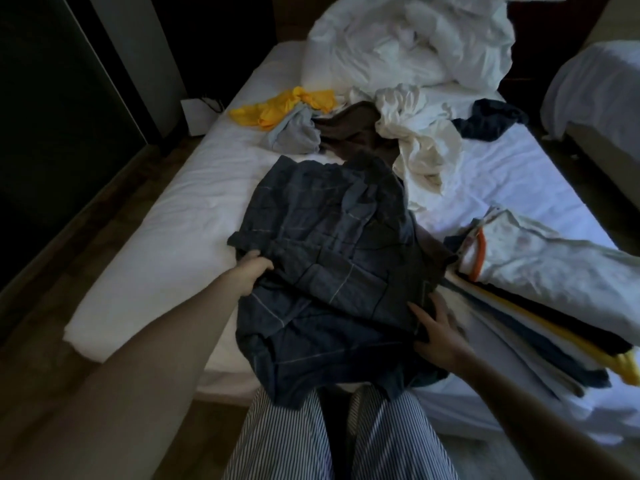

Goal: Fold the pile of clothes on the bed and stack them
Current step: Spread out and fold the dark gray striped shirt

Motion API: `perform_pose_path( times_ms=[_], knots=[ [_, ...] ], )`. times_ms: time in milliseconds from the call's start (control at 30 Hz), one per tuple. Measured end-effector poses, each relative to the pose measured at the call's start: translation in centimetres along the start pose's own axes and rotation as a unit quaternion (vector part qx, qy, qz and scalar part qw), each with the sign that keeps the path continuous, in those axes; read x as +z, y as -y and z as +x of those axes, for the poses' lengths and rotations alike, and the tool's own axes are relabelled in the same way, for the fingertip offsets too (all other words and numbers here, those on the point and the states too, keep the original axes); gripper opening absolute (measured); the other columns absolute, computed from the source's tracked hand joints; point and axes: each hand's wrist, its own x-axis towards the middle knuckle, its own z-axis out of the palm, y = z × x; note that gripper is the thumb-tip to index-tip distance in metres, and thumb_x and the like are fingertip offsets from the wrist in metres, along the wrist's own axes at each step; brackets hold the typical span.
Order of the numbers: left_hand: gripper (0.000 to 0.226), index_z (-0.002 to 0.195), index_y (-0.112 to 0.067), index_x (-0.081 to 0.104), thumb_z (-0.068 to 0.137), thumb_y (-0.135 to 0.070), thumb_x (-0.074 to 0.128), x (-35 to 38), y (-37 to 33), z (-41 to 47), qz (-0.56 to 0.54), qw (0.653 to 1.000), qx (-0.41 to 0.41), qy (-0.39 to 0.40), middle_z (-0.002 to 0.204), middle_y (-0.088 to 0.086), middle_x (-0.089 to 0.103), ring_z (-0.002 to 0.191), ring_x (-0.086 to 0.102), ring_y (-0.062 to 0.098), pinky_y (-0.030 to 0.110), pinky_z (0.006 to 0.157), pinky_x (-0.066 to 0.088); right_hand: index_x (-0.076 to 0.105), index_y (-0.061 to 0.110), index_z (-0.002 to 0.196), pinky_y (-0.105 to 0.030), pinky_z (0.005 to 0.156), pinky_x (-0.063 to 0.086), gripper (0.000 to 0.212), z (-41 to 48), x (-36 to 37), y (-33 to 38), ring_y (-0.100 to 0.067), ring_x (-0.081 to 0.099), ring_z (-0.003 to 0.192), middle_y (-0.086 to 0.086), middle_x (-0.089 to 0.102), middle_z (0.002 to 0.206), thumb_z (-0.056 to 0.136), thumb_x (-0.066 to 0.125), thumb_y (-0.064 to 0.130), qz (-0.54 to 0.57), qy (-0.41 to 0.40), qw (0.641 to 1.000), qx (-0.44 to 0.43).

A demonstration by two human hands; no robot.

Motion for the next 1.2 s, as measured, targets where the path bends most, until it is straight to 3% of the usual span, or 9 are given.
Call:
perform_pose_path(
  times_ms=[133,267,433,533,700,833,900,1067,1200],
  knots=[
    [0.066,0.136,-0.009,0.033,0.081,-0.024,0.066,-1.0,3.3,-0.7,0.038,0.988,0.008,-0.152,0.138,0.019,0.033,0.12,0.043,0.037,0.038,0.093,0.046,0.028,0.021,0.146,-0.035,0.114,0.019,0.064,-0.2,-0.4,0.9,-0.029,0.017,0.142,-0.01,0.012,0.154,0.091,0.057,0.036,0.298,-0.095,0.947,0.075],
    [0.126,0.149,-0.011,-0.003,0.06,-0.036,0.084,-0.8,5.8,-1.6,-0.03,0.995,-0.086,-0.048,0.148,0.019,0.026,0.129,0.04,0.036,0.047,0.1,0.046,0.039,0.003,0.136,-0.037,0.092,0.043,0.052,0.0,-0.6,1.2,-0.035,0.052,0.116,-0.02,0.052,0.129,0.093,0.055,0.026,0.438,-0.126,0.863,0.217],
    [0.06,0.121,-0.004,0.049,0.076,-0.03,0.078,-0.3,7.7,-4.3,0.024,0.991,-0.132,0.003,0.11,0.01,0.058,0.092,0.057,0.028,0.034,0.083,0.05,0.051,-0.005,0.121,-0.039,0.085,0.047,0.047,-0.6,0.4,2.1,-0.035,0.056,0.098,-0.021,0.057,0.106,0.089,0.062,0.027,0.463,-0.053,0.849,0.25],
    [0.034,0.111,-0.004,0.051,0.086,-0.019,0.068,-0.9,8.4,-5.5,-0.007,0.988,-0.148,0.047,0.093,0.011,0.056,0.083,0.054,0.027,0.038,0.079,0.048,0.051,-0.002,0.121,-0.042,0.089,0.048,0.048,-1.0,0.3,2.2,-0.037,0.056,0.104,-0.022,0.057,0.113,0.086,0.065,0.026,0.492,-0.055,0.832,0.25],
    [0.033,0.12,0.003,0.055,0.088,-0.003,0.057,-2.5,6.5,-6.4,-0.128,0.989,-0.07,0.031,0.102,0.019,0.065,0.083,0.063,0.032,0.041,0.067,0.054,0.052,-0.002,0.119,-0.046,0.075,0.054,0.045,-1.4,-1.5,1.6,-0.035,0.06,0.093,-0.021,0.06,0.11,0.084,0.067,0.021,0.555,-0.045,0.793,0.247],
    [0.011,0.1,-0.001,0.059,0.094,-0.008,0.053,-4.5,4.0,-8.7,-0.105,0.994,-0.036,0.024,0.076,0.013,0.067,0.064,0.063,0.026,0.031,0.042,0.054,0.052,-0.003,0.121,-0.033,0.056,0.058,0.038,-2.4,-3.9,2.3,-0.03,0.06,0.084,-0.018,0.062,0.1,0.087,0.063,0.01,0.613,-0.055,0.756,0.223],
    [0.013,0.1,-0.001,0.062,0.092,-0.011,0.059,-5.9,3.7,-10.1,-0.07,0.996,-0.025,0.043,0.073,0.013,0.07,0.065,0.066,0.026,0.035,0.052,0.058,0.05,-0.005,0.125,-0.028,0.042,0.054,0.038,-3.5,-5.0,3.0,-0.027,0.061,0.072,-0.017,0.063,0.089,0.09,0.058,0.007,0.618,-0.045,0.759,0.2],
    [0.03,0.116,-0.013,0.061,0.091,-0.029,0.062,-9.3,3.8,-13.3,-0.153,0.983,0.016,0.102,0.113,0.016,0.066,0.103,0.062,0.032,0.044,0.082,0.054,0.056,0.001,0.107,-0.028,0.055,0.049,0.018,-6.7,-7.1,4.8,-0.024,0.056,0.054,-0.013,0.061,0.067,0.095,0.051,0.012,0.586,-0.034,0.789,0.184],
    [0.015,0.104,-0.011,0.061,0.096,-0.019,0.052,-9.4,3.2,-15.6,-0.261,0.96,0.042,0.088,0.094,0.009,0.069,0.082,0.066,0.018,0.026,0.061,0.057,0.052,0.009,0.077,-0.015,0.033,0.043,0.023,-8.2,-9.2,5.1,-0.008,0.056,0.032,0.0,0.059,0.039,0.097,0.043,0.005,0.633,-0.046,0.766,0.107]
  ],
)
